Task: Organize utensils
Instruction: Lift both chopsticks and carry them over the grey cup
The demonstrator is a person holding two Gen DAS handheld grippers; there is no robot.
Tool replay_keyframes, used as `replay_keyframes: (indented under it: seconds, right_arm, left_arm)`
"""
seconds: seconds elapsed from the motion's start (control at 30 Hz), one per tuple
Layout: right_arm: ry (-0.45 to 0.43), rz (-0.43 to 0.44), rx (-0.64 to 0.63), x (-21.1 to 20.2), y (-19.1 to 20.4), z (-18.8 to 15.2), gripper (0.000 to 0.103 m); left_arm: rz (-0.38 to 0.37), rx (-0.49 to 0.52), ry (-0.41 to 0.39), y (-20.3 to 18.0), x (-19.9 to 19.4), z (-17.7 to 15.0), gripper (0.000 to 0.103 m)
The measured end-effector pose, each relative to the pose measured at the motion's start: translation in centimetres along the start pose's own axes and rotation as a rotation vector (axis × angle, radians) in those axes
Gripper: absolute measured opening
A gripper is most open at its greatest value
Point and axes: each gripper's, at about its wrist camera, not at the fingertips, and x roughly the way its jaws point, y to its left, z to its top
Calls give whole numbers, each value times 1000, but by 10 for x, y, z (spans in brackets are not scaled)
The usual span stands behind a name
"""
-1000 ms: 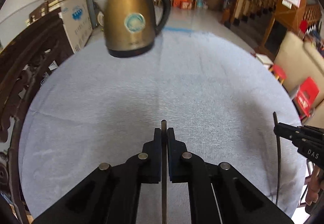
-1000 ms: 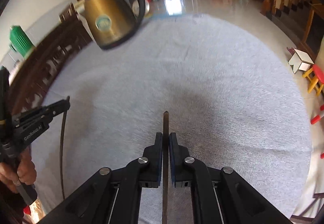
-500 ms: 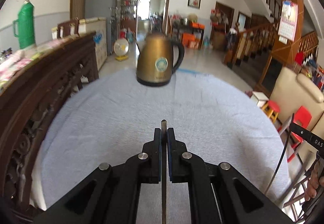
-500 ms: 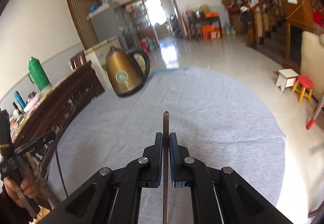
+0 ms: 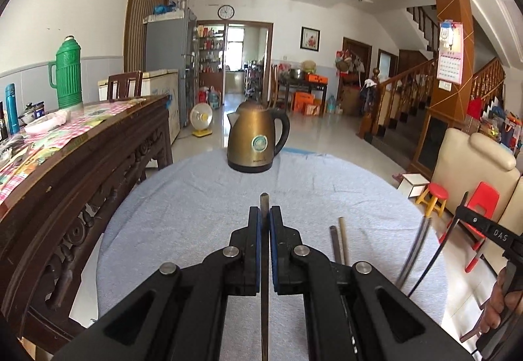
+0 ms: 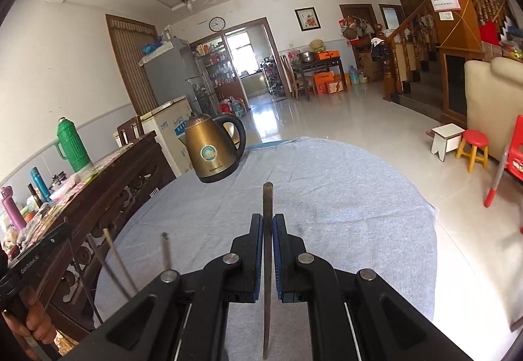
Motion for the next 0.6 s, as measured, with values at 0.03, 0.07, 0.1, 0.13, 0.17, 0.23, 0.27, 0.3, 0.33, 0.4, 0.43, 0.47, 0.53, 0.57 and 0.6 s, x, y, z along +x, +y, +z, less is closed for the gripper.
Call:
replay_keyframes:
  seconds: [0.03,0.07,0.1,0.13,0.17,0.23,0.27,0.3,0.33,0.4,0.43,0.47,0.53,0.57,0.6]
  right_arm:
    - [-3,5,1,-3,1,0,7]
    - [-5,9,3,-5,2,-1,7]
    - [-11,13,4,-8,3,-2,7]
    - [-18,19,2,-13,6,-1,7]
    - [-22,21,0,-15,7,-2,7]
    - [-38,26,-6,-23,11,-2,7]
    - [-44,30,-7,-26,12,-2,7]
    - [-51,34,-7,-29,14,-2,7]
    - [-61,37,-6,-33,15,-1,7]
    - [-76,41,-4,-38,17,-2,7]
    - [-84,43,-2,-42,17,-3,7]
    - [-92,45,1,-45,17,-4,7]
    - [-101,48,1,-49,17,-6,7]
    - [-105,49,-1,-51,18,-7,7]
    - [-111,50,-4,-52,18,-7,7]
  left_arm:
    - [-4,-4,-5,0,-3,1,5]
    - [-6,-8,-11,0,-7,2,5]
    - [-9,-12,-19,0,-10,4,5]
    - [-12,-13,-26,0,-14,5,5]
    - [-15,-14,-32,-1,-17,6,5]
    - [-22,-13,-47,-3,-23,9,5]
    - [-25,-13,-55,-4,-27,10,5]
    - [-29,-12,-66,-5,-33,11,5]
    - [-33,-12,-72,-6,-36,12,5]
    - [-39,-10,-87,-8,-44,14,5]
    - [-39,-7,-92,-10,-47,14,5]
    - [-39,-4,-98,-12,-50,14,5]
    - [-45,-2,-105,-16,-55,15,5]
    - [-46,0,-109,-19,-57,15,5]
    - [-46,2,-112,-21,-59,15,5]
